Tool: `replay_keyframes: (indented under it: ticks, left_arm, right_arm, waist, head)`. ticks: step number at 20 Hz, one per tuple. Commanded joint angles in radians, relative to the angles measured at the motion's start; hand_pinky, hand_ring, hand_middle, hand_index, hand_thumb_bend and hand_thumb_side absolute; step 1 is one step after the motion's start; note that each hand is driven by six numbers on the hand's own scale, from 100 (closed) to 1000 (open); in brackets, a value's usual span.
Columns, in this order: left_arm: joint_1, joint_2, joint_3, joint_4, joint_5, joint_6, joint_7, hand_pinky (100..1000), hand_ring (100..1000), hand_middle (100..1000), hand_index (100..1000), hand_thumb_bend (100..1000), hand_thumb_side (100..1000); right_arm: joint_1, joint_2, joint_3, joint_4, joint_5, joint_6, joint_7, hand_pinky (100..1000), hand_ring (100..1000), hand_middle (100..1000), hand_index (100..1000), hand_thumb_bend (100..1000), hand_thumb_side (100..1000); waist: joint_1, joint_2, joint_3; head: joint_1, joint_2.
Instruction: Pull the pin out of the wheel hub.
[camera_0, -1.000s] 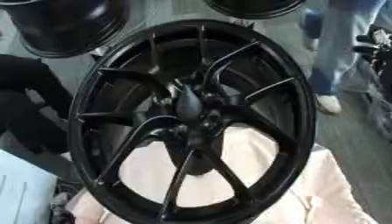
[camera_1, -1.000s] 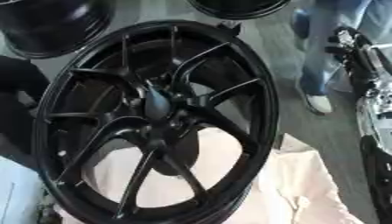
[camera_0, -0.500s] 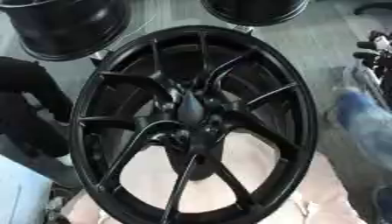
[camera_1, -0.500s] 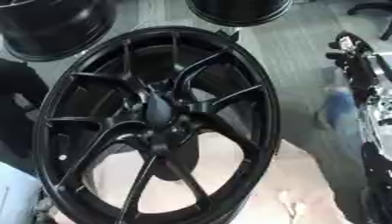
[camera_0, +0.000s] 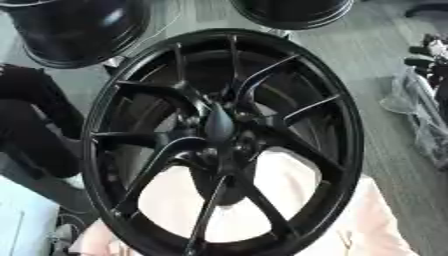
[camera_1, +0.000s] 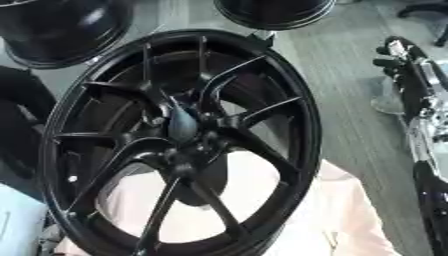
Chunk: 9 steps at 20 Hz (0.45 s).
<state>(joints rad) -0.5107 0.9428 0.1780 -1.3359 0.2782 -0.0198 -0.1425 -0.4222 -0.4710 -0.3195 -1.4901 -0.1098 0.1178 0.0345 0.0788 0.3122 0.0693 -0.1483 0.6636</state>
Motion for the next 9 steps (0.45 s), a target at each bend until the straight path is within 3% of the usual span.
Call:
replay_keyframes:
  ticks: [1, 5, 9]
  left_arm:
    - [0.041, -0.077, 0.044, -0.19, 0.134, -0.001, 0.228, 796, 803, 763, 829, 100, 635]
    - [0.116, -0.25, 0.083, -0.352, 0.13, 0.004, 0.405, 799, 807, 777, 841, 127, 686]
    - [0.165, -0.407, 0.111, -0.407, 0.119, 0.013, 0.509, 793, 807, 780, 838, 151, 705]
  right_arm:
    - [-0.017, -0.018, -0.006, -0.022, -0.008, -0.005, -0.004, 964, 832, 810, 952, 100, 762]
    - [-0.022, -0.014, -0.006, -0.027, -0.019, -0.009, -0.007, 963, 832, 810, 951, 100, 747]
    - [-0.026, -0.01, -0.009, -0.03, -0.035, -0.017, -0.013, 962, 829, 808, 950, 100, 720]
  waist:
    - [-0.008, -0.014, -0.002]
    - [-0.017, -0.013, -0.003]
    - [-0.025, -0.013, -0.003]
  head:
    - [0.002, 0.006]
    - [0.011, 0.009]
    - [0.026, 0.01]
